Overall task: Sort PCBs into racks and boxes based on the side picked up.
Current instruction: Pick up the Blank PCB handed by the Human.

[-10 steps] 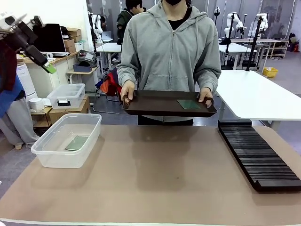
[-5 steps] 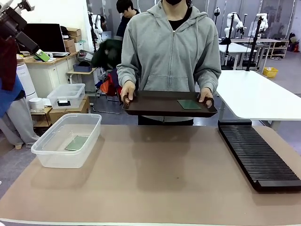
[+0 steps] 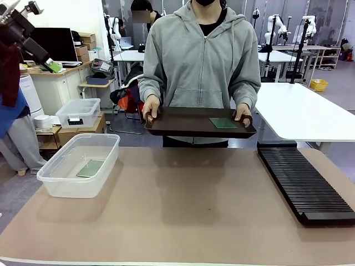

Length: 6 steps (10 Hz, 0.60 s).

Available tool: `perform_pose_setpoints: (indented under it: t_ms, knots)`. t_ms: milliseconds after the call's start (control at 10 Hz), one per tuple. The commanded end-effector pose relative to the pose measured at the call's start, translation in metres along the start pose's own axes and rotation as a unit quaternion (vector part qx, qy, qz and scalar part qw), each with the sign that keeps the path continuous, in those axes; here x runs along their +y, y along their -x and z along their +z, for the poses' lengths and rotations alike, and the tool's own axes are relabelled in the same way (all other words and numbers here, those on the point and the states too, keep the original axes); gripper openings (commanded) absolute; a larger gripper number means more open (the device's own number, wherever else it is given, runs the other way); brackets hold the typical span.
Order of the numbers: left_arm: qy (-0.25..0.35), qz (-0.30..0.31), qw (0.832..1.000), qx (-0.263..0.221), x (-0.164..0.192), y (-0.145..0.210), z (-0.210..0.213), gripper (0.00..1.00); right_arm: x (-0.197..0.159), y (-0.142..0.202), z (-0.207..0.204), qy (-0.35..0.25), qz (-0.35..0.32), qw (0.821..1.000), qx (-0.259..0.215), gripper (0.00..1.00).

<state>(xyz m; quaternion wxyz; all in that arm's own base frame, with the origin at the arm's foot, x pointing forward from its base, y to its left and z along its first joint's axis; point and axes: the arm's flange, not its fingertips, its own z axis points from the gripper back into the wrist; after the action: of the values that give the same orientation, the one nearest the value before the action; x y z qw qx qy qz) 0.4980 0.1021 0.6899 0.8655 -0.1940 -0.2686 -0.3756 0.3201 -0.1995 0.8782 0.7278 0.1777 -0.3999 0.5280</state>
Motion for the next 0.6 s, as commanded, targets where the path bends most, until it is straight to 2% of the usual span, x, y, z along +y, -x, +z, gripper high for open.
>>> perform_pose_setpoints:
  t_ms: [0,300,400,500]
  knots:
    - [-0.054,0.014,0.998,0.007,-0.034,-0.014,0.037,0.83,0.003,0.0,0.0,-0.006,0.007,1.0,-0.008,1.0]
    - [-0.061,-0.029,0.998,0.017,-0.064,-0.018,0.089,0.83,0.003,0.0,0.0,-0.006,0.007,1.0,-0.008,1.0]
    - [-0.043,-0.075,0.996,-0.006,-0.075,-0.02,0.099,0.83,0.003,0.0,0.0,-0.006,0.007,1.0,-0.008,1.0]
    - [0.008,-0.115,0.993,-0.026,-0.076,-0.018,0.107,0.83,0.003,0.0,0.0,-0.006,0.007,1.0,-0.008,1.0]
